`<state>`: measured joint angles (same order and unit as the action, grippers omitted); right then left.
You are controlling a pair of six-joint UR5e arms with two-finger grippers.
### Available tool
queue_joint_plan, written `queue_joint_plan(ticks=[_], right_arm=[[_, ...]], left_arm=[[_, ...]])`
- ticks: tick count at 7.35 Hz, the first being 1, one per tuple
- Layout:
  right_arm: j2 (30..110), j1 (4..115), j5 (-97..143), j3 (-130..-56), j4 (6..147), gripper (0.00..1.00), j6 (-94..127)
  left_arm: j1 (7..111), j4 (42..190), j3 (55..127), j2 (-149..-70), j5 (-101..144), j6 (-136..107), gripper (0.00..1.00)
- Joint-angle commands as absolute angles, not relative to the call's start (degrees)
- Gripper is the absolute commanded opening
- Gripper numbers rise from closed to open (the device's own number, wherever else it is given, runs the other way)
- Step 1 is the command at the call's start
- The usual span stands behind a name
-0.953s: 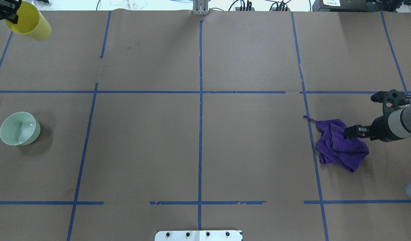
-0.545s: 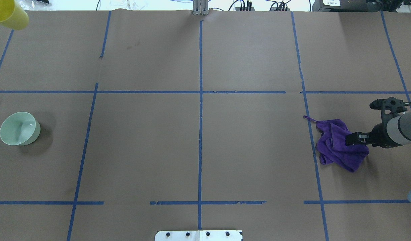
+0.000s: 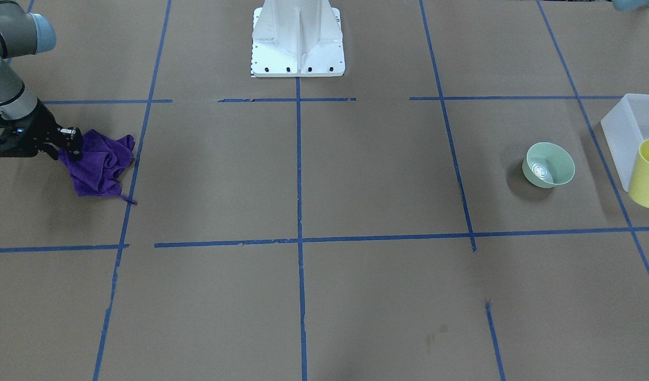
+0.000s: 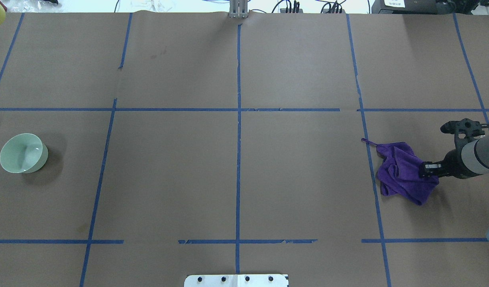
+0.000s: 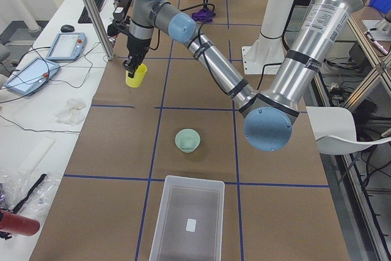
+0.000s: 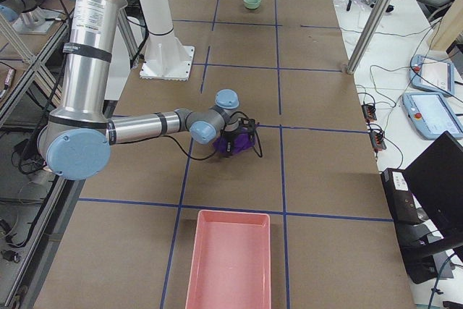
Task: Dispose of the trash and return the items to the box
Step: 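Grasp the purple cloth with the right gripper while the left carries the cup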
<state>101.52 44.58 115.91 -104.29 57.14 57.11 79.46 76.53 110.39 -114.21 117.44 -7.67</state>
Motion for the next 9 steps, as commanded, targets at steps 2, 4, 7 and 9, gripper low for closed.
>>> queue_joint_plan(ticks=[2,4,7,9], right_arm=[[102.39,45.26,117.15,-107.9,57.47,0.0,57.04],[102.48,53.14,124.51,-112.65,60.28,0.0,57.04],[98.56,58.52,125.51,-126.43,82.96,0.0,56.78],[94.31,62.73,127.6,-130.76,92.86,0.0,53.29]], left_arm=[[83.4,77.34,106.53,-112.69,117.42,1.9,0.0],[89.09,80.49,97.87,-112.06,117.6,8.5,0.0],[95.71,80.77,92.29,-104.63,122.06,14.14,0.0],[95.89,84.34,92.72,-95.33,127.05,14.06,0.0]])
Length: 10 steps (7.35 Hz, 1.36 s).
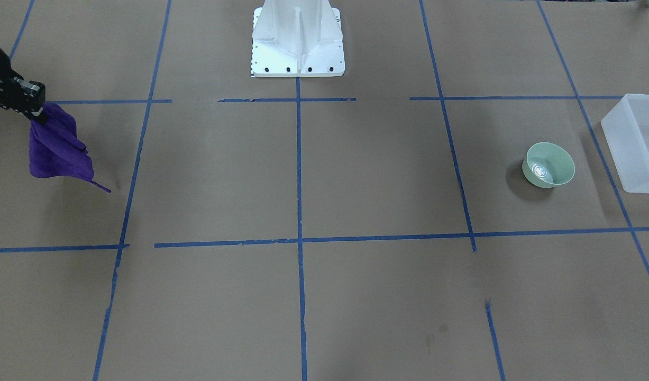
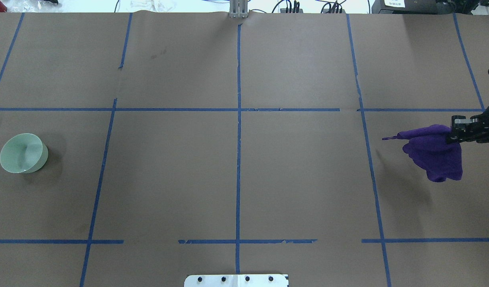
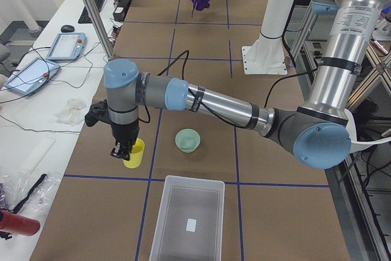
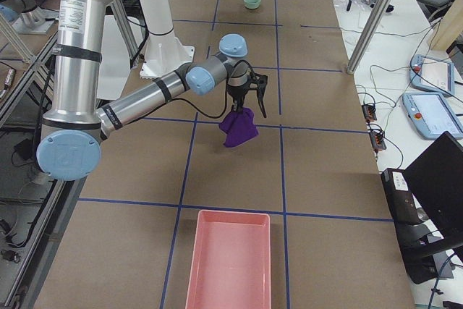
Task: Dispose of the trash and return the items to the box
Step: 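Carry the cup to the clear bin while the right carries the cloth away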
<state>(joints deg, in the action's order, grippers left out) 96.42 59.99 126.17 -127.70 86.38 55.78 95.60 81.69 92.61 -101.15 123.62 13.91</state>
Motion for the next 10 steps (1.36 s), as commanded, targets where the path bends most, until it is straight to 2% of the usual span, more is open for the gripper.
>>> queue_joint_plan(ticks=[1,4,6,10], right_arm=[[94.31,66.23,127.97,-132.0,96.29,0.0,48.04],[93.52,78.27,127.88,-133.6,110.61,0.0,25.83],[92.46,84.17,127.88,-132.81,115.21,0.0,14.89],[92.99,89.29,127.88,-132.27,115.31,0.0,8.88]], left_arm=[[95.89,87.77,92.55,-90.05,130.66,13.37,0.0],[95.89,96.02,90.8,-81.33,132.01,10.2,0.0],[95.8,106.3,83.36,-80.69,135.76,6.79,0.0],[95.19,110.29,79.9,-80.07,138.41,6.15,0.0]])
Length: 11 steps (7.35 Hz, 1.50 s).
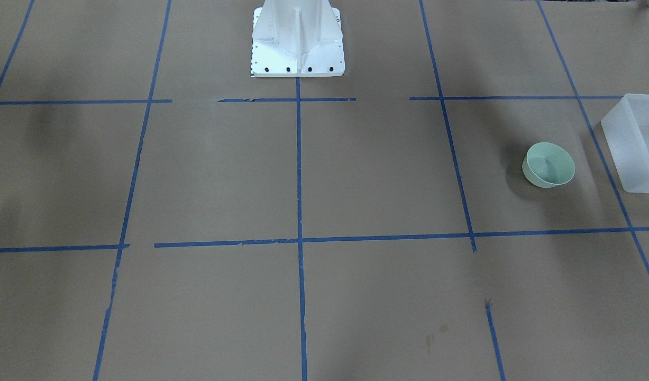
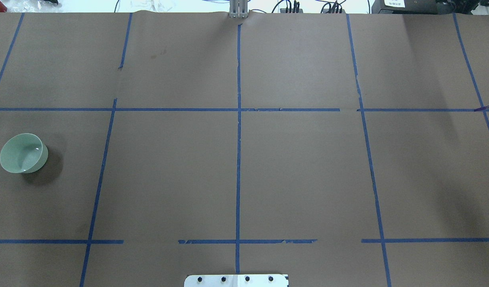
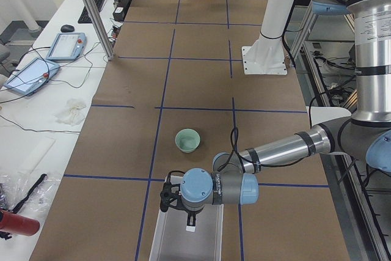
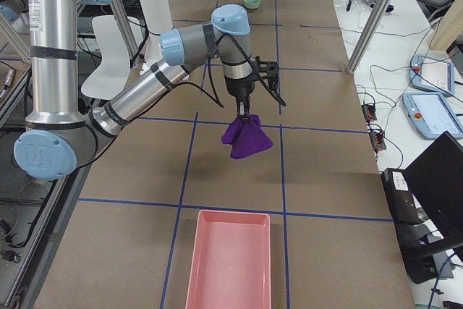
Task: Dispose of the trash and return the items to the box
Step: 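Carry the cup to the clear bin while the right carries the cloth away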
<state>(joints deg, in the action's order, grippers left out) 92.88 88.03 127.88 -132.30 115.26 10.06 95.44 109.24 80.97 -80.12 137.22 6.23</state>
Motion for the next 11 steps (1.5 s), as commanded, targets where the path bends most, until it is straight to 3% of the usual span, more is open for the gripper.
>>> queue_joint_plan(ticks=[1,4,11], right_arm=[[92.99,89.64,127.88,-132.28,115.31,0.0,8.79],[93.34,89.91,127.88,-132.01,115.31,0.0,7.82],[93.51,90.87,127.88,-131.75,115.31,0.0,6.94]], left_arm=[[94.58,110.65,79.72,-80.07,139.3,6.15,0.0],[87.82,118.62,79.54,-80.16,138.87,0.37,0.0],[86.13,122.7,75.85,-80.24,138.43,0.26,0.0]])
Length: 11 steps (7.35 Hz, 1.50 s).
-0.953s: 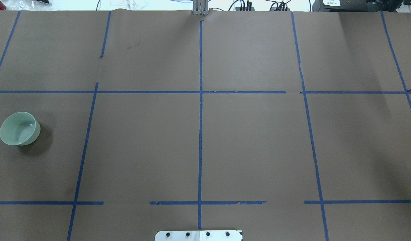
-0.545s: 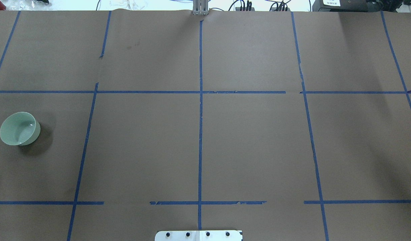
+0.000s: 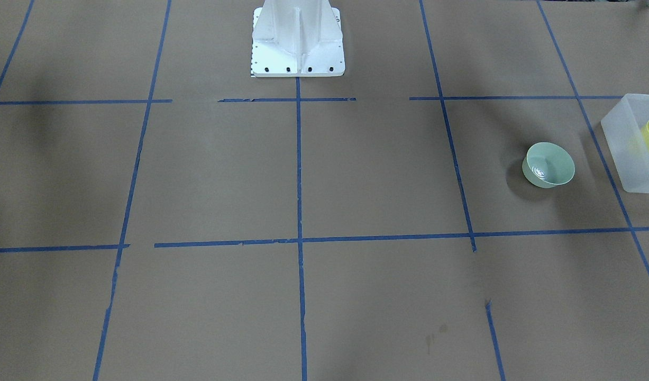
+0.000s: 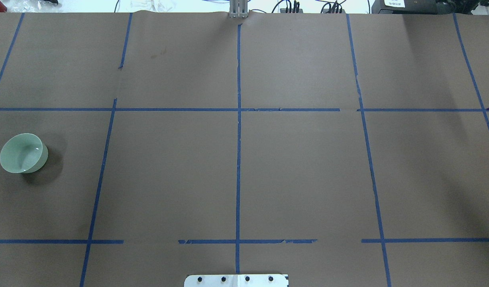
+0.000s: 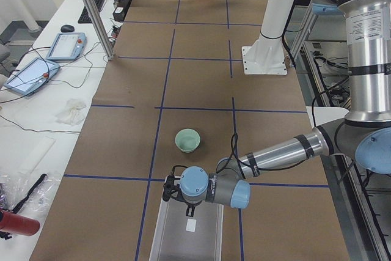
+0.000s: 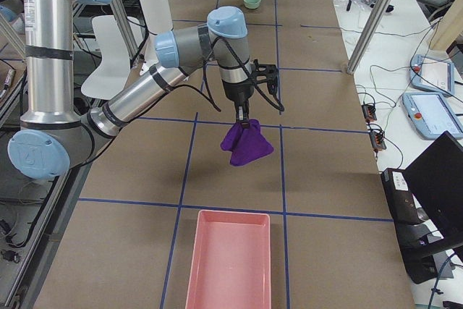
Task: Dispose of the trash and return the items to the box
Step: 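Drop the cup into the clear bin while the right releases cloth into pink bin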
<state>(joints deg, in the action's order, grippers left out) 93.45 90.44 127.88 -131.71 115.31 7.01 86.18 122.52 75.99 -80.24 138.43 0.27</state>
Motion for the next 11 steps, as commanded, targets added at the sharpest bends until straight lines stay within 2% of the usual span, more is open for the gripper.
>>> queue_joint_plan(ticks=[1,2,3,5,7,9,11], right_arm=[[94.04,91.75,127.88,-131.75,115.31,0.0,5.99],[94.39,93.24,127.88,-131.57,115.31,0.0,3.11],[95.26,94.47,127.71,-131.57,115.31,0.0,2.12],[95.45,98.59,127.53,-129.04,115.31,0.0,-2.87],[94.66,100.89,126.92,-124.82,115.23,0.0,-9.29],[94.4,103.08,126.12,-121.57,114.79,0.0,-12.38],[94.22,103.97,125.07,-117.1,114.0,0.0,-17.11]], left_arm=[[86.13,122.78,75.85,-80.24,138.43,0.26,0.22],[86.13,123.04,75.94,-80.33,138.43,0.35,0.71],[86.13,123.74,75.94,-80.33,138.43,0.35,1.0],[86.22,123.84,78.47,-80.85,138.34,0.18,1.0],[86.83,119.74,89.33,-78.85,138.78,0.44,1.0],[89.98,107.71,102.6,-78.84,138.43,0.53,1.0],[91.14,108.19,105.28,-79.89,138.34,-3.57,1.0]])
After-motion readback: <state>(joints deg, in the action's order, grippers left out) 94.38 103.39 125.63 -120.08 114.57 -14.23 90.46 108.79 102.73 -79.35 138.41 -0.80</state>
